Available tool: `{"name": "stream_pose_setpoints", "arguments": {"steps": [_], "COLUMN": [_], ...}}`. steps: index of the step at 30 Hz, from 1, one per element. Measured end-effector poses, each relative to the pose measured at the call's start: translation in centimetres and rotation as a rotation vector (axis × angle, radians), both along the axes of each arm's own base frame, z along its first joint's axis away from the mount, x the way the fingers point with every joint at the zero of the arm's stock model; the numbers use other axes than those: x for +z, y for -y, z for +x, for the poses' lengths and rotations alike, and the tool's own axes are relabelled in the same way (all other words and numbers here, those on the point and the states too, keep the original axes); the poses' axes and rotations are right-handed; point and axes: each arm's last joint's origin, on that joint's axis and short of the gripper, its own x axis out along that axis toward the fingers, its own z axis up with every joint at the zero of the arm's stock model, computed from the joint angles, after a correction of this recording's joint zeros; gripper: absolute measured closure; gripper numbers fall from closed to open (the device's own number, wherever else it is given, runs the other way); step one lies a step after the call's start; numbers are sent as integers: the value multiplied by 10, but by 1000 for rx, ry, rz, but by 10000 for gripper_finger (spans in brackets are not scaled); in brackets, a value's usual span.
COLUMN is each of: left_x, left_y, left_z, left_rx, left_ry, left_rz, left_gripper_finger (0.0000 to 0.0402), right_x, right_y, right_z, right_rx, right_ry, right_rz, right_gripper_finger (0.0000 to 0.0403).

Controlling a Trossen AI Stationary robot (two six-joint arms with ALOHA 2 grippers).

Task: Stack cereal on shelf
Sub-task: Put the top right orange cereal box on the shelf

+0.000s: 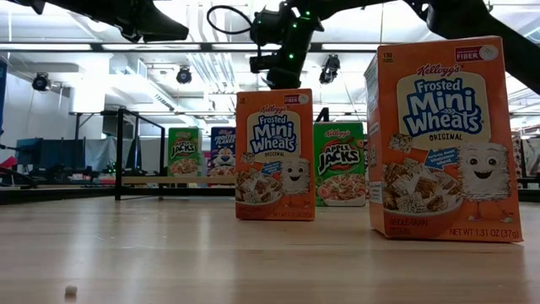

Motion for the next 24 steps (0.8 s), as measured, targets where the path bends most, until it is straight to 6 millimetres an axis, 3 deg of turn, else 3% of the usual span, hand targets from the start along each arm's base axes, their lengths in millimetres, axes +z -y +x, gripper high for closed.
{"name": "stream_pose_setpoints", "arguments": {"steps": [11, 24], "left_x": [0, 0], "left_y": [0, 0], "left_z": [0, 0], "left_rx": [0, 0], "left_ry": [0, -4], "left_rz": [0, 0], "left_gripper_finger": [200, 200], "right_x": [15, -2], "right_y": [-3, 22], "right_z": [-5, -2], "right_rx": [17, 47], "right_ry": [41, 64], "right_rz": [-26, 24], "right_gripper_finger": [164, 156]}}
